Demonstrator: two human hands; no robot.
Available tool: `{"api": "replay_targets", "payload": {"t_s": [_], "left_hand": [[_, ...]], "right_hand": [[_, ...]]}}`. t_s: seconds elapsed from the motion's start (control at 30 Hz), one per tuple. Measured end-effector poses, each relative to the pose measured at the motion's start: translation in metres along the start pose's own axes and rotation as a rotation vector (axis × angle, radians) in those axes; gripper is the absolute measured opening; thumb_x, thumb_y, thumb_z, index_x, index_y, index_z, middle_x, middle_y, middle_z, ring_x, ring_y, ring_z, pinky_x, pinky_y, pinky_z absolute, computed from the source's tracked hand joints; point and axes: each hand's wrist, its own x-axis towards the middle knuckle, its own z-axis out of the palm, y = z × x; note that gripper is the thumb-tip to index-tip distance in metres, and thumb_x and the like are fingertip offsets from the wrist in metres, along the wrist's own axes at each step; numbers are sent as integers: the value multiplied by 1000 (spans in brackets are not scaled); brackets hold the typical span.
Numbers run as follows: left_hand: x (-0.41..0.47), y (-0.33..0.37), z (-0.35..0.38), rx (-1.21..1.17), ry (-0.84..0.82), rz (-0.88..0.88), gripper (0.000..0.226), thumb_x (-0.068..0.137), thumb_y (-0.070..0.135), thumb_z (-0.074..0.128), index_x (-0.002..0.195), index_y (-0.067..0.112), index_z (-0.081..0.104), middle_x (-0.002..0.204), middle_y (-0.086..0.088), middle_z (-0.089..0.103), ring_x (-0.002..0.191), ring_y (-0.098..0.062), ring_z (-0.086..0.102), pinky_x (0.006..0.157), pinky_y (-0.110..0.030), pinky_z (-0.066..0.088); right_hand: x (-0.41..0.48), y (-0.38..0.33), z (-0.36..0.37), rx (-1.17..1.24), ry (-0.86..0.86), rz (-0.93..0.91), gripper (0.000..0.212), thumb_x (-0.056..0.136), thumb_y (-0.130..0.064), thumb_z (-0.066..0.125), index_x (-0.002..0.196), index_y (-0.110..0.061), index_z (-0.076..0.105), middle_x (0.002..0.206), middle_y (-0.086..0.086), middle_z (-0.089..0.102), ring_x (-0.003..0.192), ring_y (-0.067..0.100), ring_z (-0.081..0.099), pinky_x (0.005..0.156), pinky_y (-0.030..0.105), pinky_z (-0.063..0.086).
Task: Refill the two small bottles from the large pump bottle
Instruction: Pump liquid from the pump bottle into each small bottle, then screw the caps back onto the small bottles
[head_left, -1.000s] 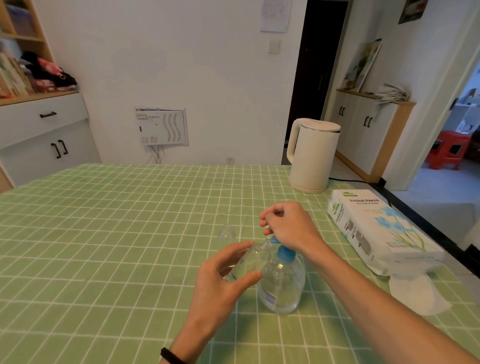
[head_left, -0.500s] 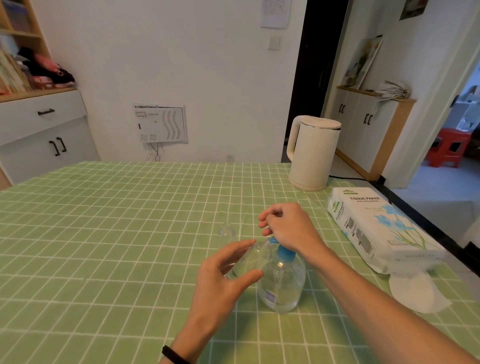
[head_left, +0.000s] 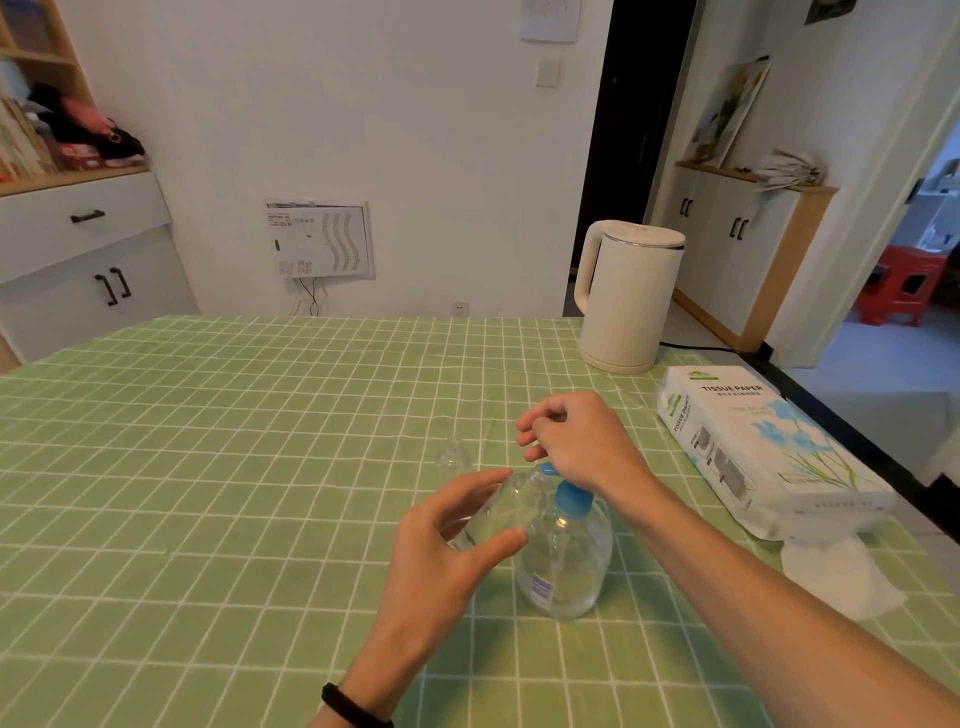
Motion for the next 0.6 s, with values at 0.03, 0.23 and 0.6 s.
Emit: {"api": "replay_targets", "payload": {"t_s": [0.03, 0.23, 0.6], "left_hand": [[0, 0, 0, 1, 2, 0, 50, 77, 9, 90, 120, 30, 76, 114, 21, 79, 108, 1, 73, 101, -19, 54], [-1, -1, 0, 4, -1, -18, 51, 77, 10, 91, 121, 31, 76, 114, 20, 79, 108, -1, 73, 104, -30, 57], [-1, -7, -4, -73, -17, 9, 52, 76, 9, 91, 120, 33, 76, 119, 12, 80, 115, -8, 74, 105, -22, 54]], "right_hand": [[0, 1, 1, 1, -4, 5, 31, 99, -8, 53, 83, -25, 73, 84, -5, 78, 67, 5, 74, 60, 15, 51], [-1, 1, 2, 10, 4, 15, 30, 99, -11, 53, 81, -25, 73, 83, -4, 78, 69, 9, 76, 66, 22, 56], [1, -8, -5, 282, 71, 75, 18, 100, -20, 64, 89, -20, 79, 84, -7, 80, 82, 9, 76, 78, 30, 62]]}}
